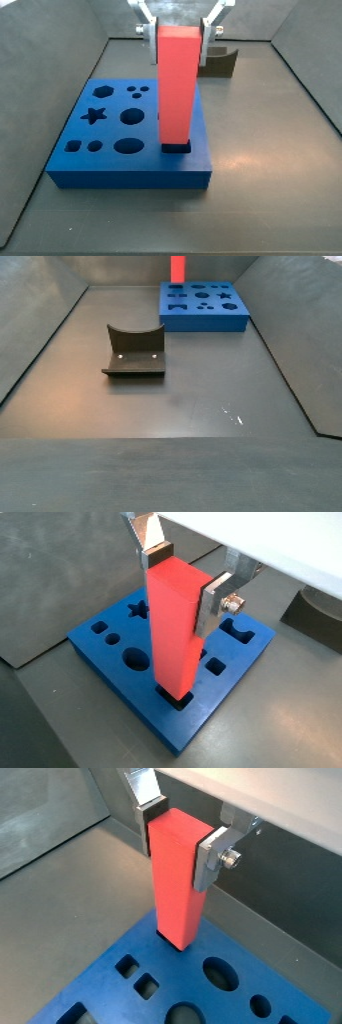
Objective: Insert the rectangle object.
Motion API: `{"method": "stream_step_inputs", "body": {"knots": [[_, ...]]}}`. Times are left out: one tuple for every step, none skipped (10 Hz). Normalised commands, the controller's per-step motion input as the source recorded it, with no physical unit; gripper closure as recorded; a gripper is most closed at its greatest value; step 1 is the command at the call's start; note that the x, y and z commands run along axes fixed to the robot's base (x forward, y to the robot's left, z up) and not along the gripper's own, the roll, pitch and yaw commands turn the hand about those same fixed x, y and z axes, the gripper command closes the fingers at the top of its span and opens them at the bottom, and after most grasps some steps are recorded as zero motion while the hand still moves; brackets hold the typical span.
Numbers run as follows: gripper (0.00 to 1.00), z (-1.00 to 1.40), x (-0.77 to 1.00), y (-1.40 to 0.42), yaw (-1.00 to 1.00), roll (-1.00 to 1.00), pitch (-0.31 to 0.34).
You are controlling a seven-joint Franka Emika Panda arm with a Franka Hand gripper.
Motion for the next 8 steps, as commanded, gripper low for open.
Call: {"method": "stream_step_inputs", "body": {"knots": [[1.0, -0.19, 0.2, 0.0, 0.0, 0.08, 0.023], [1.0, -0.27, 0.1, 0.0, 0.0, 0.04, 0.02], [1.0, -0.26, 0.08, 0.0, 0.0, 0.02, 0.024], [1.0, -0.23, 0.0, 0.05, 0.0, 0.01, 0.003], [1.0, -0.3, 0.03, 0.0, 0.0, 0.0, 0.0], [1.0, -0.39, 0.22, 0.0, 0.0, -0.03, 0.0], [1.0, -0.45, 0.37, 0.0, 0.0, 0.0, 0.003], [1.0, -0.52, 0.38, 0.01, 0.0, 0.0, 0.0]]}}
